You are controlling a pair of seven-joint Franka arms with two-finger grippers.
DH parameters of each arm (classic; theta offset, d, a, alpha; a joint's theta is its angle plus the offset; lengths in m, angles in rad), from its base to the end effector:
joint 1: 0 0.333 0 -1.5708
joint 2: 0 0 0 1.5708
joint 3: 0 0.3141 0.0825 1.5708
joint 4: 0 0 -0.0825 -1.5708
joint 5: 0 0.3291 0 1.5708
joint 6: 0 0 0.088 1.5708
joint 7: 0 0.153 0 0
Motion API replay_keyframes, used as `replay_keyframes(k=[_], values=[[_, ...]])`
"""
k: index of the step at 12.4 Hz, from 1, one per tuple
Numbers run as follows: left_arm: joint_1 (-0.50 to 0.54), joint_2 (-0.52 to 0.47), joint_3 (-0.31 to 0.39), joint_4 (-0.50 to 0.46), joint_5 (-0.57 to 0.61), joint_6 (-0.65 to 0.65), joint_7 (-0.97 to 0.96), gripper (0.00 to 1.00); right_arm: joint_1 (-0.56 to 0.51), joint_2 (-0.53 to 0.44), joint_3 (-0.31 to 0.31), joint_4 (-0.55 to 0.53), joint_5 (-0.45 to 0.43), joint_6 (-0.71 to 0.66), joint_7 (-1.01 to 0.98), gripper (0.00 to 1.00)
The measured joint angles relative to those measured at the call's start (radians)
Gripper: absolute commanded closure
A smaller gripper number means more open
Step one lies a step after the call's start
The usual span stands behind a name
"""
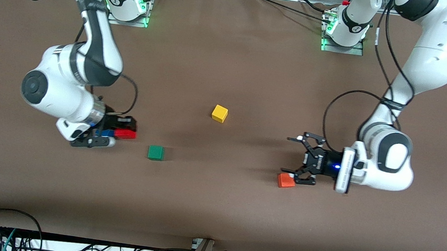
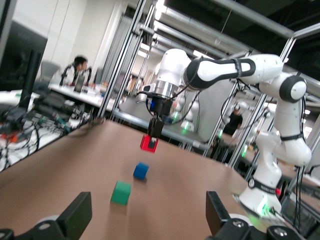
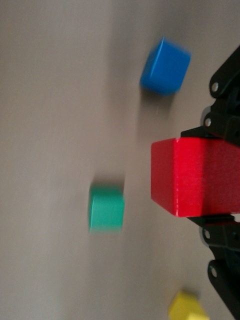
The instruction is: Pass red block to right arm, stack on blue
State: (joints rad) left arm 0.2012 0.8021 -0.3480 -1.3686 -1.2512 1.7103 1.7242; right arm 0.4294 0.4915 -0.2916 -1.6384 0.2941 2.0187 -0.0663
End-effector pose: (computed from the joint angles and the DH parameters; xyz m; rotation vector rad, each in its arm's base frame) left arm 0.6606 -0.1673 0.3311 1.3915 -1.0341 0.8127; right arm 0.6033 0.1312 0.3153 -3.0169 -0.1380 0.1349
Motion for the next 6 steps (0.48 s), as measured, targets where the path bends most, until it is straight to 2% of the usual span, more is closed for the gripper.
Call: replay_keyframes(k=[2, 6], values=[[0.049, -0.056, 0.001, 0.02, 0.153, -0.001, -0.13, 0.0, -0.022, 0.038, -0.011, -0.025, -0.084, -0.003, 0.006, 1.0], [0.15, -0.133, 0.012, 0.026, 0.508, -0.012, -0.318, 0.0, -0.019, 0.086, -0.039, -0.042, -0.103, 0.001, 0.069, 1.0]])
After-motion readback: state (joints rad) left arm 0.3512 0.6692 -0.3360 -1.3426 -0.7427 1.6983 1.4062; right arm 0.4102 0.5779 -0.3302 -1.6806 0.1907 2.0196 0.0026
